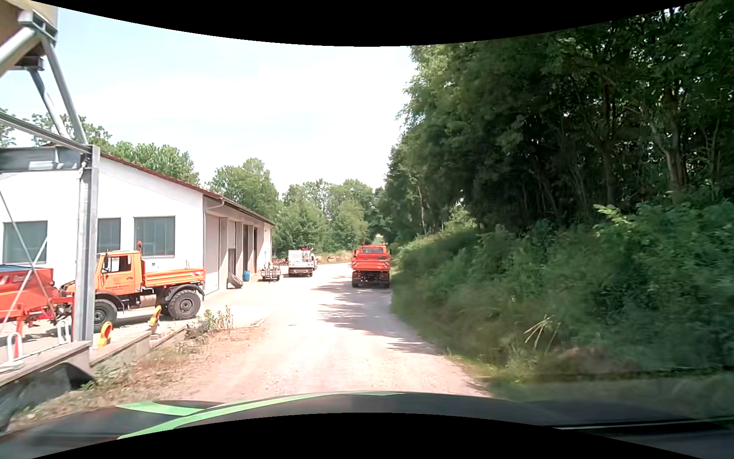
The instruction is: Follow the waypoints while adhering to traffic rules and regulations
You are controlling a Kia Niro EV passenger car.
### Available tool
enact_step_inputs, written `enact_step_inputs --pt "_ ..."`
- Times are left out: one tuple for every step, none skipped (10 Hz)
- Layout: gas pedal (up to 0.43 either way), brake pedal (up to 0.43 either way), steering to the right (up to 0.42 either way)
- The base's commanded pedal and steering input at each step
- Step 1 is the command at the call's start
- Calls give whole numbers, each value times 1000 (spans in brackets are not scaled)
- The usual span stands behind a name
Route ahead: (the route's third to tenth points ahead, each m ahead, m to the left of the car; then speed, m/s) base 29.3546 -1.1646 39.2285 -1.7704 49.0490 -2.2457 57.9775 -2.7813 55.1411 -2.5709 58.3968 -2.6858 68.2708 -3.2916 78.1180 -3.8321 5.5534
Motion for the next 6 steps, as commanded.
enact_step_inputs --pt "0 0 -25" --pt "0 0 -30" --pt "0 0 -32" --pt "0 0 -35" --pt "0 0 -38" --pt "0 0 -41"
